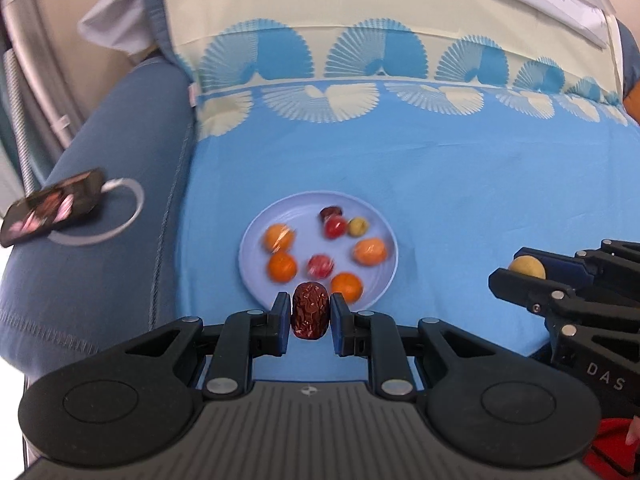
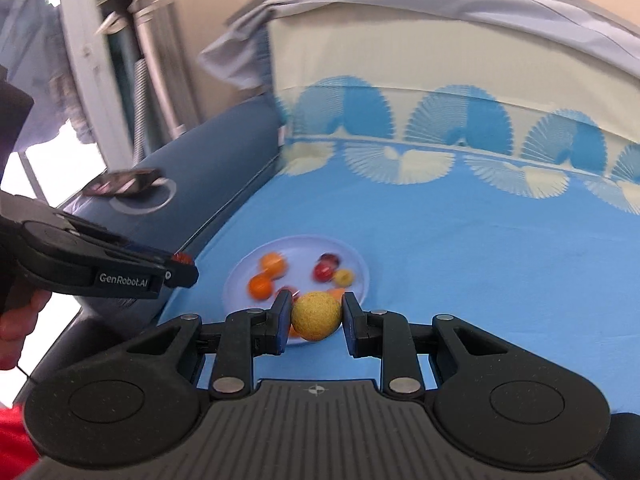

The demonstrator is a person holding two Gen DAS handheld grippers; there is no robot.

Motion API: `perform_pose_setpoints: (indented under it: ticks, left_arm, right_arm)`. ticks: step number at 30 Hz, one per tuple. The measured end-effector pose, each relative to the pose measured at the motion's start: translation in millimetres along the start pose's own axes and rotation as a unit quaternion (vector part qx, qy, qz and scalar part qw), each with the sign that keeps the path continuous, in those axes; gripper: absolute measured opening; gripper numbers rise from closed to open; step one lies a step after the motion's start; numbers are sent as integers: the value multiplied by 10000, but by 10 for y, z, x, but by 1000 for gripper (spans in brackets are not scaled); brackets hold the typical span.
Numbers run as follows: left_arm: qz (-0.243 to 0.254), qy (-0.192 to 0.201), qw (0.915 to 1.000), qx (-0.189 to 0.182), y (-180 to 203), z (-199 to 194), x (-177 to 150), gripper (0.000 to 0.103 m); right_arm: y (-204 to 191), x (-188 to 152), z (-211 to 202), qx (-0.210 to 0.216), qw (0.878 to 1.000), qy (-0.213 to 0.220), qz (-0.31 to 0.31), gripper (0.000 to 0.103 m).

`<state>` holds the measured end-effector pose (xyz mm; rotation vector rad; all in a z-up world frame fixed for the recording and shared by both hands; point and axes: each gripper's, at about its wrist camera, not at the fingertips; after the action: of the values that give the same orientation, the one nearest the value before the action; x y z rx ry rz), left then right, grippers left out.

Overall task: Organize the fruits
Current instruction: 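Carry the date and yellow fruit over the plate with both tools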

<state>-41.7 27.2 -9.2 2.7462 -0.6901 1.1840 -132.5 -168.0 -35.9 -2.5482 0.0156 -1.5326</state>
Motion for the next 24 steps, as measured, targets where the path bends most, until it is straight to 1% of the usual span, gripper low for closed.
perform_pose_setpoints:
  ticks: [3, 5, 10, 18, 24]
  left_arm:
    - [-158, -6, 9999, -9, -55, -139, -133, 23]
    - [-251, 13, 9997, 13, -91, -195, -188, 23]
    - [-473, 53, 9988, 67, -180, -273, -243, 23]
    - [-571, 115, 9983, 93, -236, -325, -268, 23]
    - [-574, 91, 9982, 120, -226, -324, -279, 23]
  right_arm:
    - [-159, -56, -99, 80, 9998, -39, -187, 28]
    - [-223, -57, -167, 102, 9995, 11, -308, 28]
    - [-294, -62, -280, 52, 9990, 89, -424, 28]
    - [-396, -69, -321, 49, 9980, 131, -609, 28]
    - [-381, -68, -336, 41, 9978, 120, -650, 28]
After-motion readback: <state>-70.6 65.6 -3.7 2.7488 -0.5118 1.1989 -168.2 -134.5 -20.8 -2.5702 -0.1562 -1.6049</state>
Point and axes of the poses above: each gripper's, at about its wrist camera, not at the fingertips, and z roughly the way its jaws point, y to its right, x to its top, and after that the axes turned 6 degrees about y, right-handed
